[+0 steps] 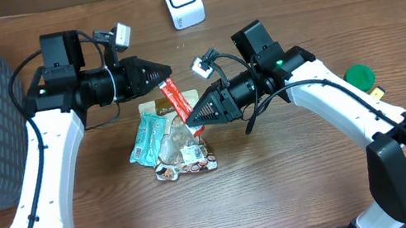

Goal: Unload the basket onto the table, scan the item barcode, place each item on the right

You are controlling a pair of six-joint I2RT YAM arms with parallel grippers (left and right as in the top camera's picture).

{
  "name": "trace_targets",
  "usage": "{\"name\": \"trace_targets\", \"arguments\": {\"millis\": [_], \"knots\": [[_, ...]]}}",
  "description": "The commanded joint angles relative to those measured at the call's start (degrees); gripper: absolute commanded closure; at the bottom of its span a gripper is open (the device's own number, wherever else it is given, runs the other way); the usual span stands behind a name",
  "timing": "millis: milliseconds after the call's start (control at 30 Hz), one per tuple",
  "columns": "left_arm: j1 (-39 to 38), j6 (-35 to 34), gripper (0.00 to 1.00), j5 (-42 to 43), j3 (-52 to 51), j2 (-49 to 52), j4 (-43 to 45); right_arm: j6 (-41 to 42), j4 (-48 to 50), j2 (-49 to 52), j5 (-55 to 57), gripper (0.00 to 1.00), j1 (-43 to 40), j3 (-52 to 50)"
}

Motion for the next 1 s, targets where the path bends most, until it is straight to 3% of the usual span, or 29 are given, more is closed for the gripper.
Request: {"name": "trace_targets", "arguments": {"millis": [0, 267, 500, 800, 967], "knots": [[-0.42, 0.74, 0.96, 1.42, -0.04, 0.20, -0.83, -0.13, 0.48, -1.86, -0.68, 0.69, -1.03, 0.90], [0.07, 0.50, 0.96, 2.47, -0.04, 0.20, -0.81, -0.17, 0.44, -1.86, -0.70, 0.55, -2.43, 0.90], [1.64, 0.48, 0.96, 13.40, -0.04, 0.20, 2.23, -0.20, 1.33, -1.86, -0.68, 0.53, -2.73, 0.90], [2.08, 0.48, 0.96, 16.02, -0.04, 0.20, 2.60, -1.20, 2.01, -1.86, -0.61, 0.55, -2.71, 0.87], [2.56, 0.46, 0.96, 16.02, -0.04, 0.20, 2.58, -2.36, 2.32, -1.86, -0.50, 0.73, -2.71, 0.87]]}}
